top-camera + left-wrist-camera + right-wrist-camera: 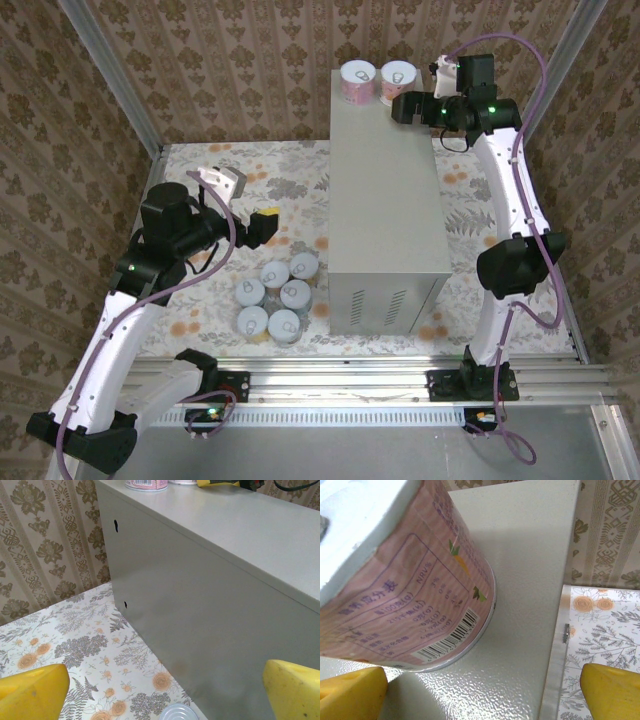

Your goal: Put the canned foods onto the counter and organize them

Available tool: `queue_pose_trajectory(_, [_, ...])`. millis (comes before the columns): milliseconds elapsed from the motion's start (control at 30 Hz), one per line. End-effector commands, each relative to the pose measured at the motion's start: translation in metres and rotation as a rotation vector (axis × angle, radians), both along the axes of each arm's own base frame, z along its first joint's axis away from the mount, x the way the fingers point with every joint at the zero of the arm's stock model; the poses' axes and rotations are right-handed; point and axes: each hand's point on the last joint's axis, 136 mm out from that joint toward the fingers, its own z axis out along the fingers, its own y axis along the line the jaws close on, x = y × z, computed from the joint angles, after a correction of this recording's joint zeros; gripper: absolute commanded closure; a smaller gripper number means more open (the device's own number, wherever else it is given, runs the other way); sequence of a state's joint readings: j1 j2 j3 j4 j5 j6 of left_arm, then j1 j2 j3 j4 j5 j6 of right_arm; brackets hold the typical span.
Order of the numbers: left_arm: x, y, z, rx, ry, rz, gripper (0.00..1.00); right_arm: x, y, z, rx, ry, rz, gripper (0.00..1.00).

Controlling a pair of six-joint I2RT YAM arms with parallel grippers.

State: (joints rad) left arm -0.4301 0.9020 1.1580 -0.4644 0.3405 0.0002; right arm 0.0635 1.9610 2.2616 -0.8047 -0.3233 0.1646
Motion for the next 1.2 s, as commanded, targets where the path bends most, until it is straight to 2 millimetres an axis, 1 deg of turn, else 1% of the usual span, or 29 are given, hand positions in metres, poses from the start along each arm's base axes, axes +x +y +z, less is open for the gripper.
queue_pose_trajectory(0, [-0.001, 0.001, 0.006, -0.012, -0.03, -0.002, 0.0, 0.005, -0.004, -0.024, -0.016, 0.07, -0.021, 0.0])
queue_pose_trajectory(900, [-0.002, 0.004, 0.004, -0.012, -0.031, 0.008, 0.0, 0.013, -0.006, -0.035, -0.023, 0.1, -0.025, 0.0])
queue_pose_trajectory(1067, [-0.001, 0.004, 0.004, -0.012, -0.03, 0.008, 0.0, 0.013, -0.005, -0.033, -0.021, 0.095, -0.023, 0.0])
queue_pose_trajectory(1167, [-0.001, 0.004, 0.003, -0.012, -0.028, 0.008, 0.0, 0.009, -0.003, -0.024, -0.015, 0.081, -0.014, 0.0])
